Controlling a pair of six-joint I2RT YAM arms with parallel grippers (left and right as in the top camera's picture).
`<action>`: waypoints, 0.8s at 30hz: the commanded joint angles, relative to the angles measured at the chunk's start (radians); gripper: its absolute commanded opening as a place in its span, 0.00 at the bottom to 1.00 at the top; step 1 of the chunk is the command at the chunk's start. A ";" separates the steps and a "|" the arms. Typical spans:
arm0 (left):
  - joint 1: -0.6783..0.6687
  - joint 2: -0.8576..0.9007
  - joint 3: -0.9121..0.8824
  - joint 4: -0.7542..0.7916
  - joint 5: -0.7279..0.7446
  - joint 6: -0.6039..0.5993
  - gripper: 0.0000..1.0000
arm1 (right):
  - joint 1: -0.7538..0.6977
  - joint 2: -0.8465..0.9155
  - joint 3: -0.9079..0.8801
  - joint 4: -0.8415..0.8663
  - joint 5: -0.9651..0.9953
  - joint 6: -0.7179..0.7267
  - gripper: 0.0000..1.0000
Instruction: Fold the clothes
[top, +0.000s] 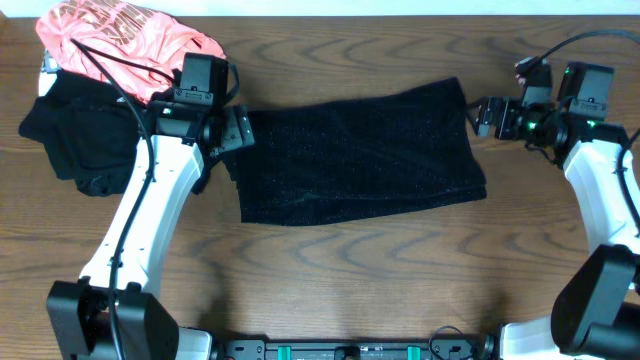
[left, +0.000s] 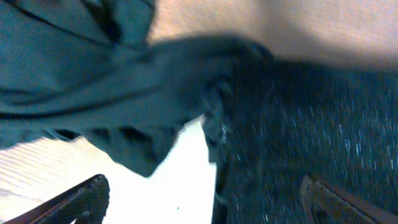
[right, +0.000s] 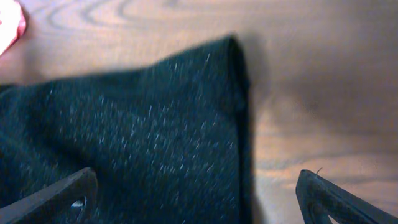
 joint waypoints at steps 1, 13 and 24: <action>0.002 0.030 -0.003 -0.026 0.093 0.073 0.98 | -0.010 0.045 0.005 -0.031 -0.079 -0.009 0.99; -0.037 0.058 -0.008 -0.048 0.100 0.141 0.98 | -0.010 0.069 -0.010 -0.074 -0.129 -0.109 0.99; 0.043 0.059 -0.043 -0.053 0.336 0.048 0.98 | -0.002 0.065 -0.021 -0.146 -0.145 -0.134 0.99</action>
